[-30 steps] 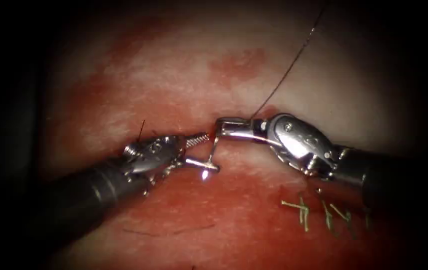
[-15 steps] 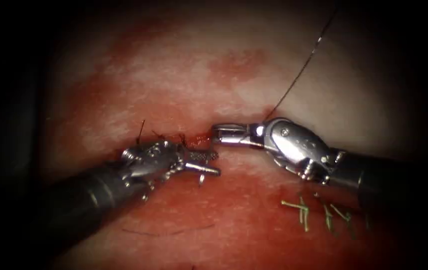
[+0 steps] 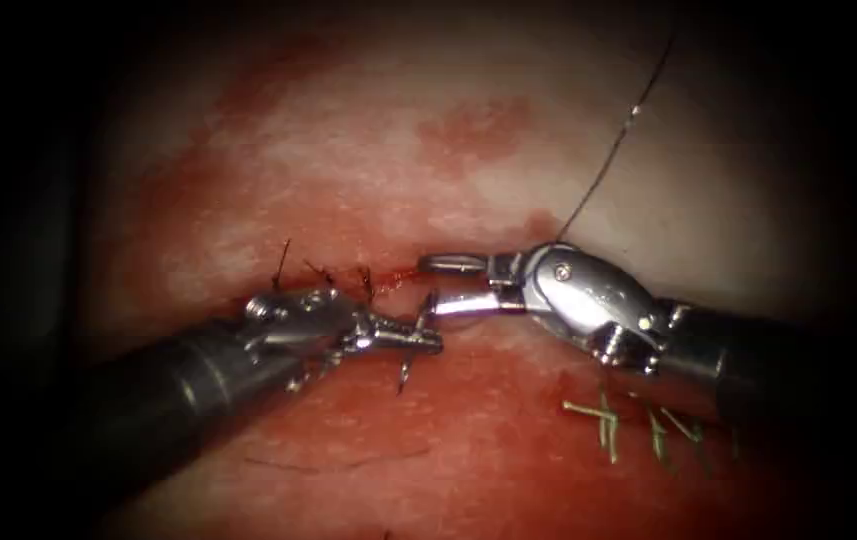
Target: Wound Closure
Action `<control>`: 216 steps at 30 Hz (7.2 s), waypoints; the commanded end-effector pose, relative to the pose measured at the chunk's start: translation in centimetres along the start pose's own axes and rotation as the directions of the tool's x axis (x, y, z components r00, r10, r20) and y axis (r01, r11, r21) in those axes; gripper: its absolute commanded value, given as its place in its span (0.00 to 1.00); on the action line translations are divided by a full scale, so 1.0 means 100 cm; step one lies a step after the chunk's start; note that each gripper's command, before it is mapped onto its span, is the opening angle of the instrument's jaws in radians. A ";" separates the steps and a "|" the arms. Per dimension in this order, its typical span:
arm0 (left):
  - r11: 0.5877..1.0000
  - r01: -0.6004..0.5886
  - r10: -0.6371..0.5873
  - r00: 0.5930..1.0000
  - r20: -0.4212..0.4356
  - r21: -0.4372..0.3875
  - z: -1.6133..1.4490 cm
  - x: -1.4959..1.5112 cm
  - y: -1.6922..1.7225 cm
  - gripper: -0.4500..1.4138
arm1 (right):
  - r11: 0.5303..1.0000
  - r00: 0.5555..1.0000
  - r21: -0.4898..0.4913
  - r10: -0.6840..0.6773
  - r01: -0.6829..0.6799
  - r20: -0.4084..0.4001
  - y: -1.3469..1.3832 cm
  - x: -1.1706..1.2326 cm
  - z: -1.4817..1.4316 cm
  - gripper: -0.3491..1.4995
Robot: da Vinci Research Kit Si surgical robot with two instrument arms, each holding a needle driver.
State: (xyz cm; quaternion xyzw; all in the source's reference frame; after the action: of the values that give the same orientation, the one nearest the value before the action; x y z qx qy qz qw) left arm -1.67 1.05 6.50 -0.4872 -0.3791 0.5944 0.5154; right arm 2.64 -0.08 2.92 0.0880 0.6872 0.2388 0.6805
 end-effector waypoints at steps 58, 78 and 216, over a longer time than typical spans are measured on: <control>0.884 -0.427 0.443 0.896 -0.045 0.190 0.0018 0.0014 0.0015 0.33 | 0.980 0.990 -0.182 0.103 -0.084 0.099 -0.0013 0.0024 0.0003 0.00; 0.891 -0.426 0.419 0.905 0.080 0.157 -0.0033 0.0006 0.0007 0.46 | 0.970 0.972 -0.065 -0.231 0.233 0.042 0.0027 -0.0003 0.0004 0.00; 0.872 -0.387 0.244 0.876 0.416 0.301 -0.0009 -0.0065 -0.0115 0.28 | 0.706 0.716 0.150 -0.698 0.692 -0.011 0.0000 -0.0215 0.0019 0.00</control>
State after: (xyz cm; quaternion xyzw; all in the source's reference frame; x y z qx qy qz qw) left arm -1.26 0.59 7.63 -0.3165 -0.2613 0.8128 0.4134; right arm 2.90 -0.98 4.82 -0.1226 0.6669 -0.0800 0.7306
